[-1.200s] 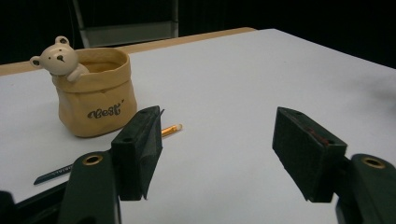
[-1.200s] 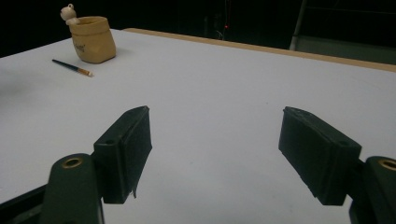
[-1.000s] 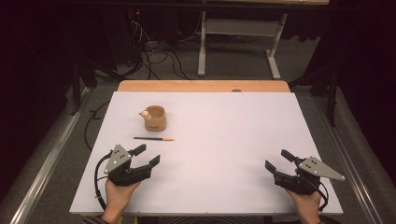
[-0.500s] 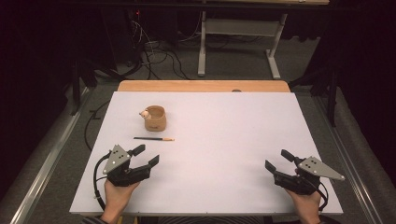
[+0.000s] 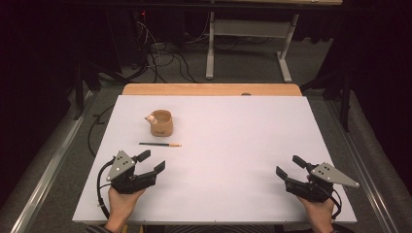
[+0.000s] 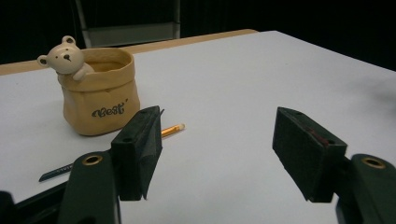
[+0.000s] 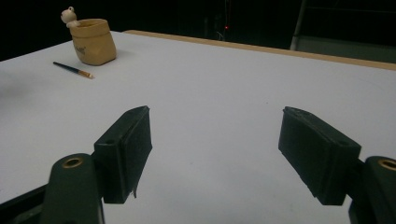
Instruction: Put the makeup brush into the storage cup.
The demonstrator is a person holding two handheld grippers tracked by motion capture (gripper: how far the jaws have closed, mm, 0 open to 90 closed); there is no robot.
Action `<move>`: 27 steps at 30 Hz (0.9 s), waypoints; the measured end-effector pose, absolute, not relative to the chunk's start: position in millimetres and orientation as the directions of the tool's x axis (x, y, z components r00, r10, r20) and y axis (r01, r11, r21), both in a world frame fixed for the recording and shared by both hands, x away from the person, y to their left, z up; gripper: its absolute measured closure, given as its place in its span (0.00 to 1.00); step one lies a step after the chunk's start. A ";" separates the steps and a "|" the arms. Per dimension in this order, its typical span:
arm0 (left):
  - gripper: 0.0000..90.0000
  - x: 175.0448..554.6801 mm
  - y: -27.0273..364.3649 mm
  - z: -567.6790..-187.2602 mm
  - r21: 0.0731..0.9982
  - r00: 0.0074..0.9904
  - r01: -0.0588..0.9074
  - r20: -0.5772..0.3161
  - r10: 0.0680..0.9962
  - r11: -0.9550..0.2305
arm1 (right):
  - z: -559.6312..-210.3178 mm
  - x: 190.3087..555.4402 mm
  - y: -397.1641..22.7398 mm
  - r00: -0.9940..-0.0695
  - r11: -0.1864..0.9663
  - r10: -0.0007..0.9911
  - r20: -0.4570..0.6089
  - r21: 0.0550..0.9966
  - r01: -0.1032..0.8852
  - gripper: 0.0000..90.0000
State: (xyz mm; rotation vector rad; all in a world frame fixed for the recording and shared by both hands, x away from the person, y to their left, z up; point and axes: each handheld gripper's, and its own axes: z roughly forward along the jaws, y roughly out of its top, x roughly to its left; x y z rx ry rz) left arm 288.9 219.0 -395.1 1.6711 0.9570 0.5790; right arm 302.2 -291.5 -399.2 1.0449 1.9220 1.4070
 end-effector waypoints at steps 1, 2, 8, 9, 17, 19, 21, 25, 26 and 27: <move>0.37 288.8 218.9 -395.0 0.948 0.559 0.302 -0.089 0.825 -0.103 | -399.2 302.3 -291.6 -0.558 0.156 0.830 0.024 0.949 0.273 0.30; 0.37 288.8 218.9 -395.0 0.948 0.559 0.302 -0.089 0.825 -0.103 | -399.2 302.3 -291.6 -0.558 0.156 0.830 0.024 0.949 0.273 0.30; 0.37 288.8 218.7 -395.2 0.947 0.560 0.302 -0.084 0.824 -0.109 | -399.4 301.8 -291.7 -0.557 0.153 0.830 0.027 0.949 0.274 0.30; 0.37 288.8 218.7 -395.3 0.947 0.560 0.303 -0.085 0.824 -0.109 | -399.4 301.8 -291.9 -0.559 0.155 0.829 0.026 0.950 0.273 0.30; 0.37 288.8 218.9 -395.3 0.946 0.555 0.306 -0.085 0.827 -0.108 | -399.3 301.2 -291.9 -0.560 0.153 0.828 0.026 0.950 0.271 0.30; 0.37 288.8 219.0 -395.2 0.946 0.555 0.306 -0.086 0.828 -0.106 | -399.3 301.2 -291.9 -0.560 0.154 0.828 0.026 0.950 0.271 0.30; 0.37 288.9 219.8 -395.0 0.946 0.553 0.307 -0.091 0.828 -0.101 | -399.4 301.2 -291.9 -0.559 0.153 0.828 0.027 0.950 0.273 0.30; 0.37 290.1 221.1 -394.8 0.946 0.546 0.315 -0.110 0.831 -0.082 | -399.5 301.7 -292.3 -0.560 0.152 0.828 0.028 0.950 0.273 0.30; 0.37 290.9 222.1 -394.5 0.945 0.539 0.318 -0.112 0.835 -0.078 | -399.5 301.9 -292.4 -0.561 0.155 0.828 0.025 0.950 0.271 0.30; 0.37 290.9 222.1 -394.5 0.945 0.539 0.318 -0.112 0.835 -0.078 | -399.5 301.9 -292.2 -0.560 0.155 0.828 0.026 0.950 0.272 0.30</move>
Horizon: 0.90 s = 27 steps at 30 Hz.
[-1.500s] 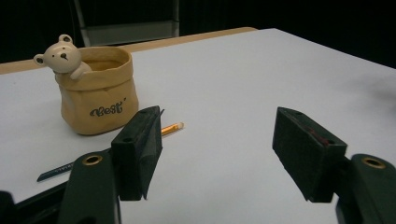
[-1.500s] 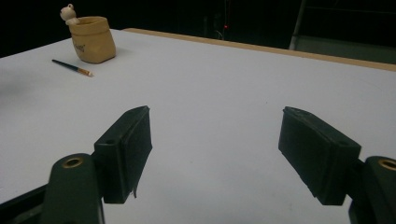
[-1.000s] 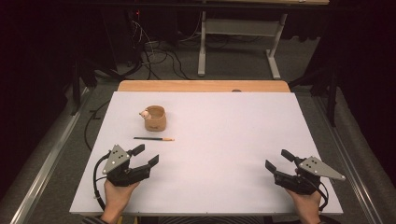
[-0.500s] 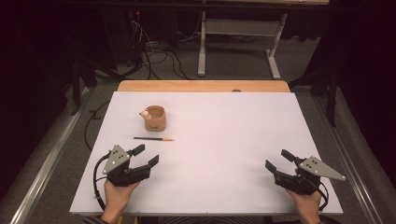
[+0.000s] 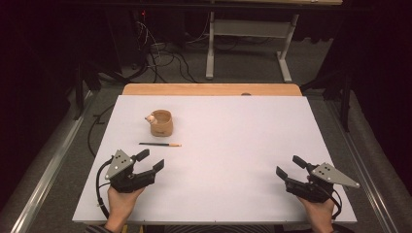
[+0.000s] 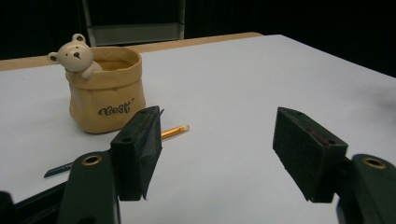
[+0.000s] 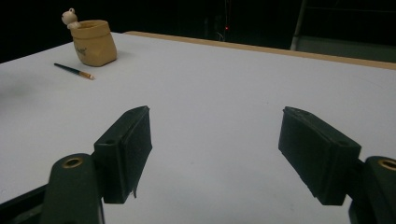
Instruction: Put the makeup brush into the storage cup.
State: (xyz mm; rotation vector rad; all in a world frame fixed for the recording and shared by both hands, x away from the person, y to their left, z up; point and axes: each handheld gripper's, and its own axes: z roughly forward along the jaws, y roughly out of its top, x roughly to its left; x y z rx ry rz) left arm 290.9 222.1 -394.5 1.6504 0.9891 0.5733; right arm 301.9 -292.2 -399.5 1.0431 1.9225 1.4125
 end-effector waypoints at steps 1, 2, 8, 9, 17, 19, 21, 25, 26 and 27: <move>0.37 291.4 222.6 -393.9 0.946 0.535 0.316 -0.115 0.837 -0.072 | -399.6 301.8 -292.0 -0.560 0.154 0.828 0.027 0.949 0.274 0.30; 0.37 291.4 222.6 -393.9 0.946 0.535 0.316 -0.115 0.837 -0.072 | -399.6 301.8 -292.0 -0.560 0.154 0.828 0.027 0.949 0.274 0.30; 0.37 293.4 223.1 -389.1 0.949 0.534 0.312 -0.133 0.835 -0.049 | -399.7 301.6 -292.6 -0.559 0.152 0.829 0.029 0.950 0.274 0.30; 0.37 293.4 223.1 -389.1 0.949 0.534 0.312 -0.133 0.835 -0.049 | -399.7 301.6 -292.6 -0.559 0.152 0.829 0.029 0.950 0.274 0.30; 0.37 297.3 224.8 -384.0 0.946 0.533 0.322 -0.150 0.833 -0.035 | -400.0 301.9 -293.4 -0.554 0.144 0.831 0.036 0.950 0.278 0.30; 0.37 298.2 225.1 -383.1 0.945 0.532 0.324 -0.150 0.833 -0.036 | -400.0 302.0 -293.5 -0.554 0.144 0.832 0.036 0.950 0.278 0.30; 0.37 299.7 225.7 -382.4 0.944 0.532 0.326 -0.149 0.833 -0.040 | -400.1 302.0 -293.5 -0.553 0.144 0.832 0.036 0.950 0.278 0.30; 0.37 301.1 225.7 -381.0 0.945 0.530 0.324 -0.139 0.836 -0.048 | -400.1 301.9 -293.4 -0.552 0.142 0.833 0.038 0.950 0.279 0.30; 0.37 302.0 226.0 -379.2 0.945 0.530 0.322 -0.134 0.838 -0.052 | -400.2 302.0 -293.5 -0.552 0.142 0.833 0.038 0.949 0.280 0.30; 0.37 302.0 226.0 -379.2 0.945 0.530 0.322 -0.134 0.838 -0.052 | -400.2 302.0 -293.5 -0.552 0.142 0.833 0.038 0.949 0.280 0.30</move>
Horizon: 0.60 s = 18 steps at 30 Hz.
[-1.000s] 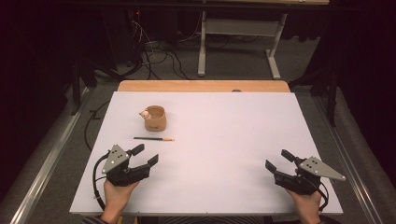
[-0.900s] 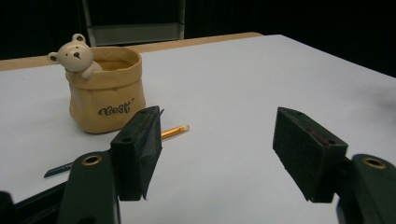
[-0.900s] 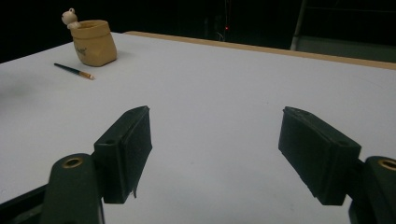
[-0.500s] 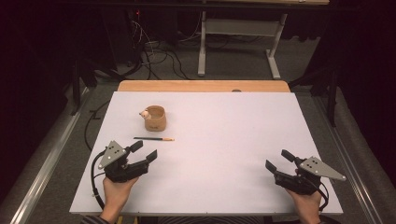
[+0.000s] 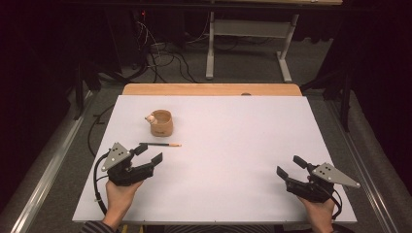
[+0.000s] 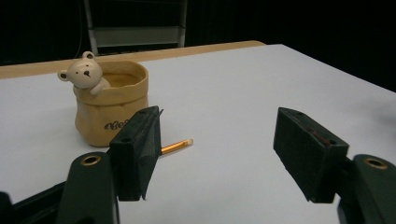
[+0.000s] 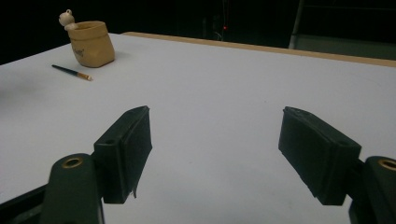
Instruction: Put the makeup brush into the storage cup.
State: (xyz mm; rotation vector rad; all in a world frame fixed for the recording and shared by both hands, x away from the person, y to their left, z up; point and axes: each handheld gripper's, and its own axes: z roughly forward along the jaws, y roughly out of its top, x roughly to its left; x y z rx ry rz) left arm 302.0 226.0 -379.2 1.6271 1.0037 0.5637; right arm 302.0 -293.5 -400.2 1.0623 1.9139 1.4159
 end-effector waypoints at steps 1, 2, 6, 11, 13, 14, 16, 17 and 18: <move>0.37 302.8 226.1 -378.0 0.947 0.529 0.319 -0.133 0.838 -0.051 | -400.3 302.1 -293.4 -0.551 0.142 0.833 0.039 0.949 0.280 0.30; 0.37 303.3 226.4 -377.2 0.947 0.528 0.317 -0.129 0.839 -0.054 | -400.3 302.3 -293.5 -0.552 0.142 0.833 0.038 0.949 0.280 0.30; 0.37 306.0 226.9 -372.9 0.949 0.524 0.310 -0.121 0.843 -0.056 | -400.4 302.3 -293.4 -0.550 0.143 0.835 0.037 0.949 0.281 0.30; 0.37 308.9 226.6 -368.9 0.950 0.524 0.304 -0.111 0.844 -0.064 | -400.5 302.6 -293.7 -0.552 0.143 0.833 0.037 0.950 0.279 0.30; 0.37 310.8 225.9 -368.0 0.950 0.524 0.305 -0.111 0.844 -0.065 | -400.5 302.5 -293.7 -0.552 0.142 0.833 0.039 0.949 0.282 0.30; 0.37 311.5 225.7 -367.7 0.950 0.524 0.305 -0.110 0.844 -0.066 | -400.5 302.5 -293.8 -0.552 0.142 0.833 0.039 0.949 0.281 0.30; 0.37 313.4 225.1 -367.1 0.950 0.525 0.305 -0.107 0.844 -0.069 | -400.5 302.6 -293.8 -0.552 0.142 0.833 0.039 0.949 0.282 0.30; 0.36 314.2 224.6 -366.7 0.950 0.525 0.305 -0.107 0.845 -0.069 | -400.5 302.6 -293.8 -0.553 0.142 0.833 0.039 0.949 0.281 0.30; 0.36 315.2 224.4 -366.2 0.950 0.525 0.304 -0.106 0.845 -0.070 | -400.5 302.6 -293.8 -0.553 0.142 0.833 0.039 0.949 0.281 0.30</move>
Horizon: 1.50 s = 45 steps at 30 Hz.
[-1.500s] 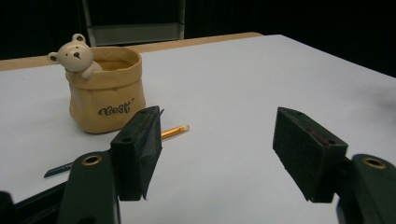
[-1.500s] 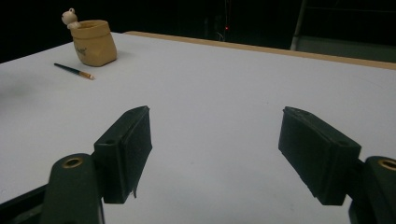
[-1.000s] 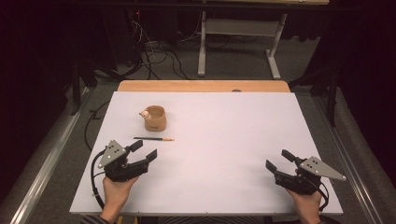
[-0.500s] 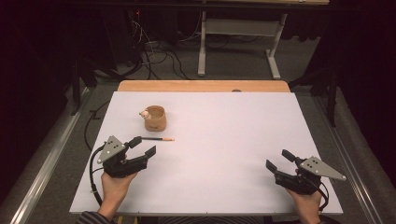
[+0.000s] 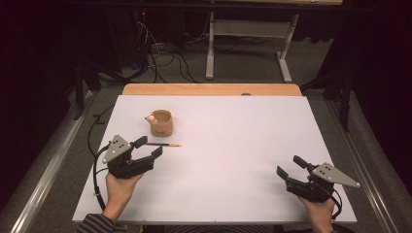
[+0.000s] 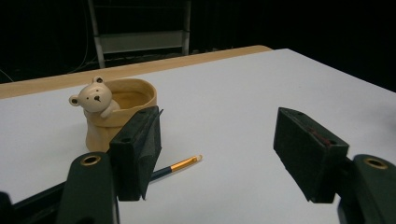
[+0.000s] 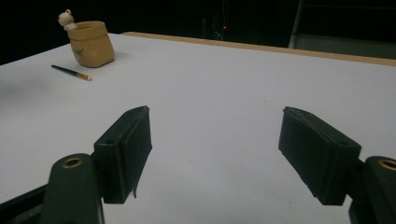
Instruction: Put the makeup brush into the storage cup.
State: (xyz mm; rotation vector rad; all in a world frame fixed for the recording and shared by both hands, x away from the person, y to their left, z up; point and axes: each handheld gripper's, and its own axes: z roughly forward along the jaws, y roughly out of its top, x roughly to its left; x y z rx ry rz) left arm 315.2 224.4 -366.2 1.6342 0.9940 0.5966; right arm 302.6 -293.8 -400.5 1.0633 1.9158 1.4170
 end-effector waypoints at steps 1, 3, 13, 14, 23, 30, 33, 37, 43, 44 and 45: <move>0.37 316.1 224.2 -365.6 0.950 0.525 0.304 -0.105 0.845 -0.071 | -400.5 302.5 -293.9 -0.552 0.141 0.833 0.040 0.949 0.282 0.30; 0.36 318.1 223.5 -363.9 0.950 0.526 0.304 -0.102 0.844 -0.074 | -400.5 302.5 -293.8 -0.552 0.142 0.833 0.039 0.949 0.281 0.30; 0.36 331.8 219.3 -352.1 0.953 0.526 0.291 -0.084 0.846 -0.086 | -400.3 301.8 -293.6 -0.551 0.139 0.833 0.043 0.949 0.283 0.30; 0.36 333.2 218.8 -350.8 0.953 0.525 0.290 -0.081 0.847 -0.088 | -400.2 301.8 -293.6 -0.551 0.142 0.833 0.037 0.950 0.278 0.30; 0.36 342.9 214.9 -344.0 0.954 0.524 0.284 -0.074 0.848 -0.092 | -400.4 301.8 -293.6 -0.552 0.140 0.833 0.042 0.949 0.283 0.30; 0.36 351.5 213.4 -341.4 0.951 0.525 0.296 -0.083 0.847 -0.090 | -400.7 302.6 -293.8 -0.554 0.145 0.832 0.038 0.948 0.282 0.30; 0.36 355.4 213.1 -339.8 0.951 0.524 0.298 -0.087 0.847 -0.087 | -400.5 302.1 -293.6 -0.552 0.144 0.833 0.038 0.948 0.282 0.31; 0.36 361.0 212.8 -337.7 0.950 0.521 0.301 -0.089 0.849 -0.085 | -400.6 302.7 -294.0 -0.554 0.146 0.832 0.035 0.949 0.280 0.31; 0.36 369.0 211.9 -334.4 0.947 0.527 0.306 -0.084 0.846 -0.097 | -400.6 302.5 -293.2 -0.555 0.149 0.831 0.033 0.948 0.280 0.31; 0.35 370.0 211.4 -333.9 0.946 0.528 0.305 -0.075 0.846 -0.107 | -400.7 302.6 -293.2 -0.554 0.149 0.832 0.034 0.948 0.282 0.31; 0.35 370.7 211.2 -333.4 0.945 0.529 0.307 -0.075 0.845 -0.108 | -400.8 302.9 -293.2 -0.553 0.149 0.833 0.033 0.948 0.282 0.31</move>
